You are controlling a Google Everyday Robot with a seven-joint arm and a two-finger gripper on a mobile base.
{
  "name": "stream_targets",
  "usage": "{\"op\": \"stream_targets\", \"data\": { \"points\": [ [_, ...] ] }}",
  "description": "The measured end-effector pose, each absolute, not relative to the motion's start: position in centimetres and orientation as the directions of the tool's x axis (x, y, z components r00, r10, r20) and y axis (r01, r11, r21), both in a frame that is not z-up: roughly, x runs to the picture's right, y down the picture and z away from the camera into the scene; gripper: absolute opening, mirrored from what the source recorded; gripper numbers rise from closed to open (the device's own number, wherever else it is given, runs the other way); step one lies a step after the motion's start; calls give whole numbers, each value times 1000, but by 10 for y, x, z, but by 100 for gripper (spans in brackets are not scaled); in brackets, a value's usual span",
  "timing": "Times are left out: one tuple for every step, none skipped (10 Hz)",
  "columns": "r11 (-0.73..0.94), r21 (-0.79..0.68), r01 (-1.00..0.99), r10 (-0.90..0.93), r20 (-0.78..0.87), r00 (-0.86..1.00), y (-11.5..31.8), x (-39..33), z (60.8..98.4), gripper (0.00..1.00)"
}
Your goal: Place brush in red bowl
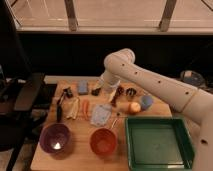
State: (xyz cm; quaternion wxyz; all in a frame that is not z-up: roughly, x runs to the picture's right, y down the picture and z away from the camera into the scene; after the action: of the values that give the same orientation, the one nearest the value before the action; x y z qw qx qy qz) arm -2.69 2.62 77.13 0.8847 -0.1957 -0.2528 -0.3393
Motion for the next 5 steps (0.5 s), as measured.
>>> {"op": "stream_targets", "data": {
  "points": [
    [690, -151, 708, -506, 598, 621, 24, -42, 778, 65],
    [690, -138, 711, -506, 610, 610, 23, -51, 781, 65],
    [691, -139, 709, -505, 609, 612, 23, -49, 781, 65],
    [692, -140, 708, -504, 609, 613, 23, -49, 781, 65],
    [690, -138, 711, -505, 611, 610, 23, -51, 780, 65]
  ]
}}
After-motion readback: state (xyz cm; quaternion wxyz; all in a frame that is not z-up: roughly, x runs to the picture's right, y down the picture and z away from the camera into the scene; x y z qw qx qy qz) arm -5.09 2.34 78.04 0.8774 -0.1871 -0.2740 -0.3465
